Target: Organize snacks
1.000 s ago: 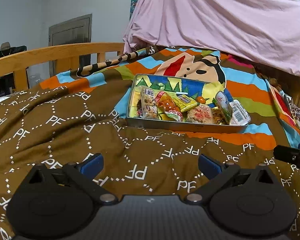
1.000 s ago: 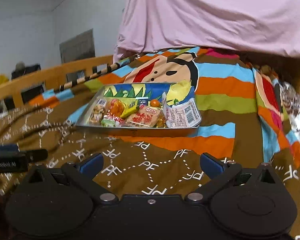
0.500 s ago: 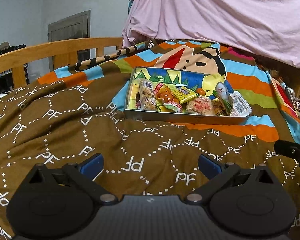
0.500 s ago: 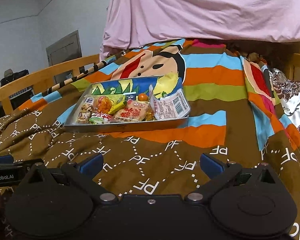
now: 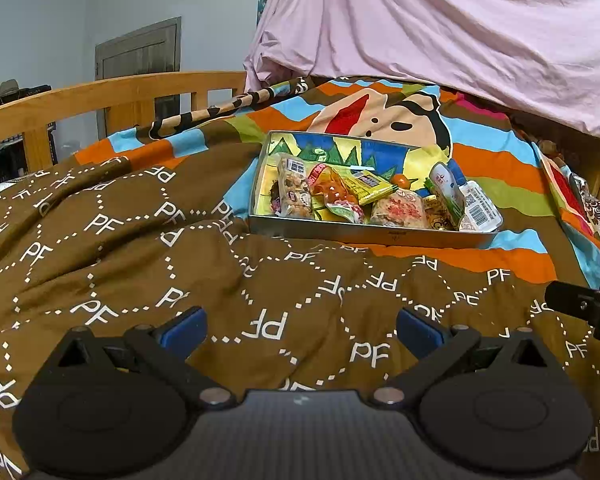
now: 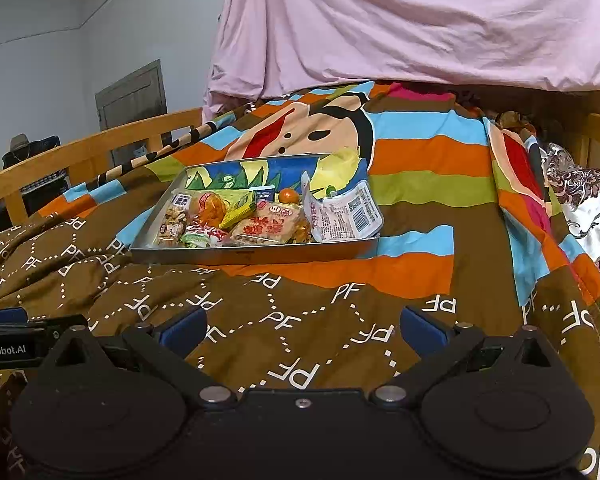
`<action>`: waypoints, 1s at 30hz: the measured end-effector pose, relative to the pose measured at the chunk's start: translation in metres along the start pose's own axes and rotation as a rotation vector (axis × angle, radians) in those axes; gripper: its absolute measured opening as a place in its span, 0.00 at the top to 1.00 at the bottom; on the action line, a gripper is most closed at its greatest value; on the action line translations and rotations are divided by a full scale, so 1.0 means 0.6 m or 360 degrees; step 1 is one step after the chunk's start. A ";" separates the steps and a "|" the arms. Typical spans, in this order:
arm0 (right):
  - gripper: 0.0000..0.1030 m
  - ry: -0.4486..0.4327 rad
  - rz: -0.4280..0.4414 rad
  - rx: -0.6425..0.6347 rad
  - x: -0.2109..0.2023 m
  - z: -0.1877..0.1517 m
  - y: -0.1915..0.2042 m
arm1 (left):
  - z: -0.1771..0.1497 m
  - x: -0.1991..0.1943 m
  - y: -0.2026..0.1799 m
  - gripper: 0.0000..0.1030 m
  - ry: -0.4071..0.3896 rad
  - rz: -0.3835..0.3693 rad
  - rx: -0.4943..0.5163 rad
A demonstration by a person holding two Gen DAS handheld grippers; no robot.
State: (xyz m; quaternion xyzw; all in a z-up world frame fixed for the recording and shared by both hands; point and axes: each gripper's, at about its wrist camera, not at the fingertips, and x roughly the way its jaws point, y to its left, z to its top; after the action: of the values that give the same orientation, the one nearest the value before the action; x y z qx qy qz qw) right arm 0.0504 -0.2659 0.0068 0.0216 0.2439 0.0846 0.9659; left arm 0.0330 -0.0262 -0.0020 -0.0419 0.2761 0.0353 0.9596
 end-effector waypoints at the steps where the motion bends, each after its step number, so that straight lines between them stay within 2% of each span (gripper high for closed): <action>1: 0.01 0.0000 0.0001 0.0000 0.000 0.000 0.001 | -0.001 0.000 -0.001 0.00 0.0001 0.0000 0.0002; 18: 0.01 0.0002 -0.0001 0.0001 0.001 0.000 0.002 | 0.000 -0.001 -0.003 0.00 0.0021 -0.0006 -0.0017; 27: 0.01 0.0004 0.0001 -0.0005 0.001 -0.001 0.002 | 0.002 0.009 0.003 0.00 0.0133 0.0011 -0.0040; 30: 0.01 0.0007 0.0004 -0.0012 0.002 -0.003 0.003 | 0.000 0.008 0.006 0.00 0.0135 -0.0003 -0.0060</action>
State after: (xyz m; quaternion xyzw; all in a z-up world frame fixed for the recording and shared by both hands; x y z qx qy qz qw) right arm 0.0502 -0.2640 0.0048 0.0180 0.2457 0.0866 0.9653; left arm 0.0368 -0.0223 -0.0047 -0.0616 0.3159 0.0377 0.9460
